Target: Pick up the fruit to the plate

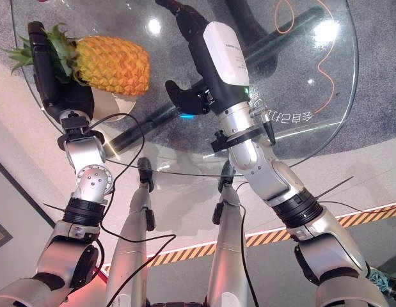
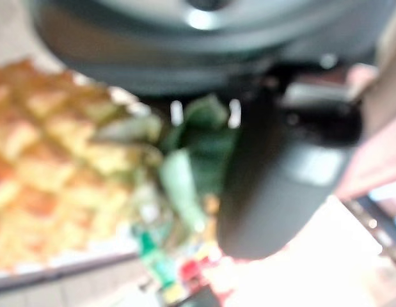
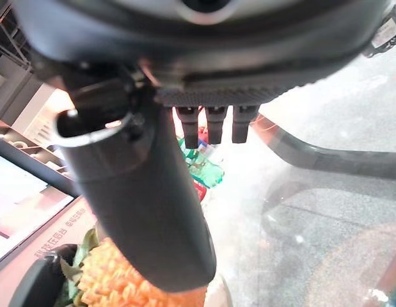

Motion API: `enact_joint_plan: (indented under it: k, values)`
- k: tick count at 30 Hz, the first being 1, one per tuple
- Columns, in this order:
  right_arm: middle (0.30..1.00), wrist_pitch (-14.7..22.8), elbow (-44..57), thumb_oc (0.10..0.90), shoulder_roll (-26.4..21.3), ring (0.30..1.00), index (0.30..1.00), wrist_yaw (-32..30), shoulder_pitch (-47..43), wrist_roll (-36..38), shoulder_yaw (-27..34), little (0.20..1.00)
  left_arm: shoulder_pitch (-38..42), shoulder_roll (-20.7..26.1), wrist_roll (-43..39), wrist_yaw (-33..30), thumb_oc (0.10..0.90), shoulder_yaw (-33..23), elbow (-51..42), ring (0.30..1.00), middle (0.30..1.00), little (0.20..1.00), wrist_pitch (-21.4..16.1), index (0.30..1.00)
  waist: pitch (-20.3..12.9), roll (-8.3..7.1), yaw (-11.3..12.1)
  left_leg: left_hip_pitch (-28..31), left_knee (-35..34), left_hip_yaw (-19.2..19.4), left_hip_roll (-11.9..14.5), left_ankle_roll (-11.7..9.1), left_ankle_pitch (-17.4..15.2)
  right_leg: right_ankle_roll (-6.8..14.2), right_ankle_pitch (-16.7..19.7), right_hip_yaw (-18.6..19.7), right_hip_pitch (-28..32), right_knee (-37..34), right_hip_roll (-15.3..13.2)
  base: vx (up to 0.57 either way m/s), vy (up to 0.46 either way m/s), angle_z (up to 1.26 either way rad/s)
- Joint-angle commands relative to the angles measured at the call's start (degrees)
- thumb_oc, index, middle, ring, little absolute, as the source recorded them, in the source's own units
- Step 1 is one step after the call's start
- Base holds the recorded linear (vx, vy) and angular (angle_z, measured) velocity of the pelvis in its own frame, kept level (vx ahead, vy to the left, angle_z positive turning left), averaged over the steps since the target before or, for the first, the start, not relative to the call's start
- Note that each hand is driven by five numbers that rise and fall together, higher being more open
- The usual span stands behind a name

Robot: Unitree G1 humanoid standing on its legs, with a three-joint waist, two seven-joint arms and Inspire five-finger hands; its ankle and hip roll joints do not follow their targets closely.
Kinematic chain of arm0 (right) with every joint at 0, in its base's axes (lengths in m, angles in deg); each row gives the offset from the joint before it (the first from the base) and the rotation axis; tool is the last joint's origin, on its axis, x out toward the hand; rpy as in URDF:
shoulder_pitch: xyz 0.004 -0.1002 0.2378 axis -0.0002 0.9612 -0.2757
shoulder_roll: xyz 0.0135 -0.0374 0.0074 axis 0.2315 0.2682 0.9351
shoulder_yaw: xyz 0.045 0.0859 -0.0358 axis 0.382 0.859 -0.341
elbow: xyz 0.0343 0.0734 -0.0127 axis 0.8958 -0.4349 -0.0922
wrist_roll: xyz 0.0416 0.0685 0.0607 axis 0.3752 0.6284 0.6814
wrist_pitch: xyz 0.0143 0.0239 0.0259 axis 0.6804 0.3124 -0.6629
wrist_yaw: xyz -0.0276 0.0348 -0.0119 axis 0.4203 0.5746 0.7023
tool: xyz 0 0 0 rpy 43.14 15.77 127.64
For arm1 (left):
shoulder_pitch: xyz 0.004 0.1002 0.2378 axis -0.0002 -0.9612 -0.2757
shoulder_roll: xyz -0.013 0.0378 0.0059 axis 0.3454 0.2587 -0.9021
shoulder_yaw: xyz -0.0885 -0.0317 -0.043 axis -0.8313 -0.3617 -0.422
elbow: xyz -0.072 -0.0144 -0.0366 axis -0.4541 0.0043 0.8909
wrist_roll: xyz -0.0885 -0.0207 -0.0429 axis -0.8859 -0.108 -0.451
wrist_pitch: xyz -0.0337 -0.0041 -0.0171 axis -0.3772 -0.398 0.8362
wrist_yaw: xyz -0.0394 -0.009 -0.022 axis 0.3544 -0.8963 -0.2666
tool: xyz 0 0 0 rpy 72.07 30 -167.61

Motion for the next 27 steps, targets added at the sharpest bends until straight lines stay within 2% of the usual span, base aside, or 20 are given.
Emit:
enact_joint_plan:
  k: [1,3,4,10,14,21,27]
  values:
    - [0.9,2.3,4.4,0.8,1.3,0.9,0.9,-5.9,-3.5,-2.3,3.8,0.9,4.9,2.4,11.2,-1.5,0.1,-2.1,-10.4,0.3,0.3,0.2,-8.1,0.3,-1.5,-1.8,0.9,0.1,2.4,1.1,-1.7,0.1,-3.9,0.4,4.1,-3.7,4.5,-9.4,1.2,0.0,0.0,0.0]
    - [0.9,1.7,3.6,0.8,1.2,0.9,0.9,-8.0,-3.2,-2.2,4.4,0.9,5.2,2.8,15.5,-4.7,0.1,-2.3,-10.6,0.3,0.3,0.2,-8.9,0.3,-1.5,-1.81,0.9,-0.4,2.4,1.1,-1.7,0.2,-3.4,0.3,4.5,-3.6,4.0,-9.5,1.2,0.0,0.0,0.0]
    - [0.9,1.0,2.9,0.8,1.1,0.9,0.9,-11.1,-2.6,-0.5,5.1,0.9,5.2,3.1,19.3,-7.1,0.1,-2.5,-10.4,0.3,0.3,0.2,-9.2,0.3,-1.5,-1.82,0.8,-0.2,2.4,1.1,-1.7,0.2,-3.5,0.2,4.4,-3.6,4.1,-9.4,1.2,0.0,0.0,0.0]
    - [0.9,2.2,-1.8,0.8,1.7,0.9,0.9,-21.2,2.0,3.7,11.2,0.9,4.5,5.5,30.4,-15.4,0.1,-3.8,-8.7,0.3,0.3,0.2,-11.2,0.3,-1.5,-2.21,0.5,0.5,2.7,1.2,-1.4,0.1,-4.3,0.3,3.6,-3.8,4.7,-8.8,1.5,0.0,0.01,0.0]
    - [0.9,2.6,-4.1,0.8,2.5,0.9,0.9,-26.7,5.2,5.6,15.3,0.9,4.8,6.6,36.1,-20.5,0.1,-4.9,-7.3,0.3,0.3,0.2,-12.0,0.3,-1.5,-2.6,0.1,0.8,2.8,1.5,-1.2,0.1,-4.5,0.2,3.5,-3.7,4.8,-8.7,1.6,-0.01,0.016,-0.01]
    - [0.9,1.1,-7.9,0.8,3.0,0.9,0.9,-34.5,8.5,9.1,19.9,0.9,5.3,8.9,40.8,-25.3,0.1,-6.0,-4.2,0.3,0.3,0.2,-13.5,0.3,-1.5,-3.13,-0.5,1.3,3.0,1.9,-0.8,0.2,-5.0,0.1,3.5,-3.5,4.9,-8.5,1.9,0.0,0.007,-0.03]
    - [0.9,4.4,-16.1,0.8,2.0,0.9,0.9,-40.2,9.9,21.7,25.2,0.9,7.5,12.6,46.8,-30.5,0.1,-6.3,2.1,0.3,0.3,0.2,-16.6,0.3,-1.5,-3.51,-0.9,1.8,3.1,2.5,-0.3,-0.1,-5.4,0.0,3.4,-3.4,5.2,-8.4,2.2,-0.01,0.02,-0.07]
